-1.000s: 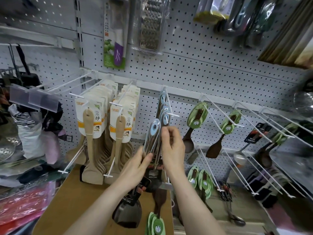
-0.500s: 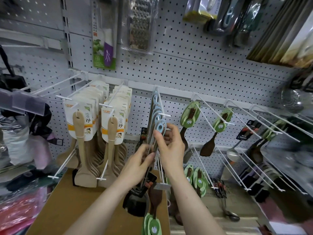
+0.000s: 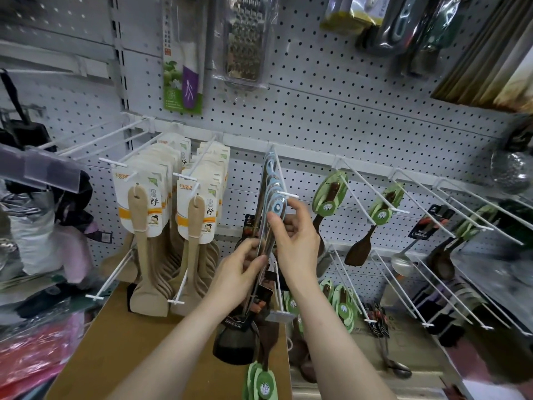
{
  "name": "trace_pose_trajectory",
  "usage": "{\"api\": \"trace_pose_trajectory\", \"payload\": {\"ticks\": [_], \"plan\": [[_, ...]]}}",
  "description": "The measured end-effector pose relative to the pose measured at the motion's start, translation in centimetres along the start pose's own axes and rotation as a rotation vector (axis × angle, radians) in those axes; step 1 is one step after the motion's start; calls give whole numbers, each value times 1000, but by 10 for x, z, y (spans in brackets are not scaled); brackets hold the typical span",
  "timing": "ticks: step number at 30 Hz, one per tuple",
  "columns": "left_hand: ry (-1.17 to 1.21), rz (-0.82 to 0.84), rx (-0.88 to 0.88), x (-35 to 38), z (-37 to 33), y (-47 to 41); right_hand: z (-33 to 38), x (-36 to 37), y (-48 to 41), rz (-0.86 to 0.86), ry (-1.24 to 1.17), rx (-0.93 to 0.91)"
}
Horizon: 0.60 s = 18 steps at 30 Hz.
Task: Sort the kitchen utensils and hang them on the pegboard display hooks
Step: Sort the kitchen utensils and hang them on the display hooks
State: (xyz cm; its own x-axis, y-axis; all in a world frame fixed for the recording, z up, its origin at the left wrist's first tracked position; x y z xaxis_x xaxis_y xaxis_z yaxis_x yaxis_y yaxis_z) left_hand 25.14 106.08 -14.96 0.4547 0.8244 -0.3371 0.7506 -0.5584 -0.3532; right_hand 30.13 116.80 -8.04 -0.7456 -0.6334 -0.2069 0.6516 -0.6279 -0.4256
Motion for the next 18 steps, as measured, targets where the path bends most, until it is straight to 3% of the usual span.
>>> {"api": "trace_pose_trajectory", "payload": {"ticks": [5,18], "plan": [[-69,1,-21,-7,13,4,-3,5,-6,-1,11,29],[-372,-168,127,-30,19,0,-3,19,-11,-56,-84,80]]}}
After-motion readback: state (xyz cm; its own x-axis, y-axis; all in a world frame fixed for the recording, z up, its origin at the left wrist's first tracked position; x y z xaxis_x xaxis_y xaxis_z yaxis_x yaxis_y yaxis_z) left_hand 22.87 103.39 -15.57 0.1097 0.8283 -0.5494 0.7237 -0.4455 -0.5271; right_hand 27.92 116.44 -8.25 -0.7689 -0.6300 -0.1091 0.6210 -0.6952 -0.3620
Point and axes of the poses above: each hand's wrist, its own y-axis away from the middle knuckle, its own x-axis out of the palm, z = x × y, the point moved 3 cm from there along -y, towards the middle knuckle, and after that the axes turned 5 degrees about x, right-handed, at the moved point
